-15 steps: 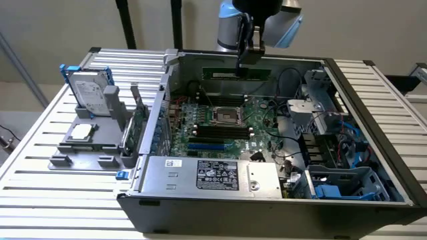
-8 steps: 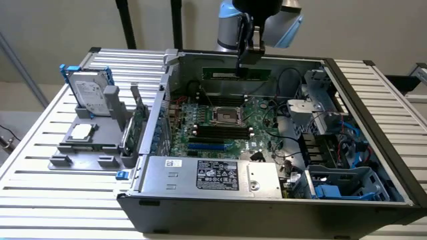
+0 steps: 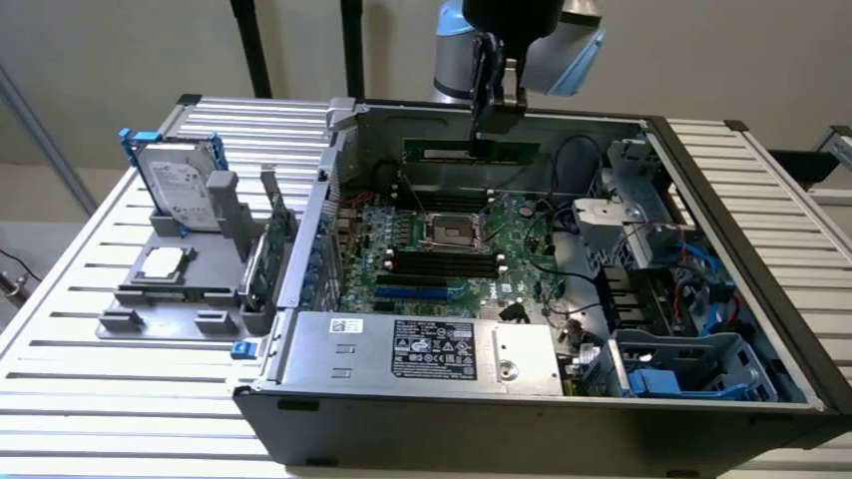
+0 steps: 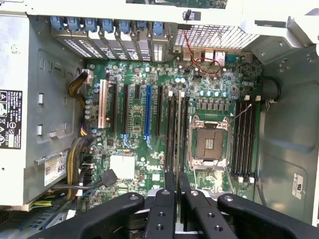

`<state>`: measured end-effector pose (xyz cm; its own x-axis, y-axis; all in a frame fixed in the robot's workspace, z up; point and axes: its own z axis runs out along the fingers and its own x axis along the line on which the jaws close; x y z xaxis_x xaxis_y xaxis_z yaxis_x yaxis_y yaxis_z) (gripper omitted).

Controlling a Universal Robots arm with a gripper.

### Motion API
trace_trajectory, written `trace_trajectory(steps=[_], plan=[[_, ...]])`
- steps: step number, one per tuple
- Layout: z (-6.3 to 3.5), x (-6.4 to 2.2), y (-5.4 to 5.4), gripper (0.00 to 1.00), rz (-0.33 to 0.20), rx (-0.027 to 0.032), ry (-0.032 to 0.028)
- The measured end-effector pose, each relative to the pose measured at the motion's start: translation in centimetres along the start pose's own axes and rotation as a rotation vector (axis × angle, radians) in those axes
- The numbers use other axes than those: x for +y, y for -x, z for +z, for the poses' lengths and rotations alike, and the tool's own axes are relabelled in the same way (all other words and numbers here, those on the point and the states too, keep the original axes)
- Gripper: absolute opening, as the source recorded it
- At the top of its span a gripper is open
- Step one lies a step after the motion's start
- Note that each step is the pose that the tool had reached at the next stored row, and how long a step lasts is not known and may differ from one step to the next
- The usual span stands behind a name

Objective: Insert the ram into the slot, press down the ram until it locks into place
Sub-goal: 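Insert the ram into the slot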

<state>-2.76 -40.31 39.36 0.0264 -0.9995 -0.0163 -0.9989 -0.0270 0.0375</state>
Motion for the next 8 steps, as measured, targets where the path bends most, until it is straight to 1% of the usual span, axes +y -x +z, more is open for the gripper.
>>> trace_trajectory(steps=[5, 8], plan=[[0.92, 0.21, 0.0, 0.13, 0.01, -0.0004, 0.0003], [1.43, 0.44, 0.0, 0.13, 0.015, -0.0007, 0.0038]])
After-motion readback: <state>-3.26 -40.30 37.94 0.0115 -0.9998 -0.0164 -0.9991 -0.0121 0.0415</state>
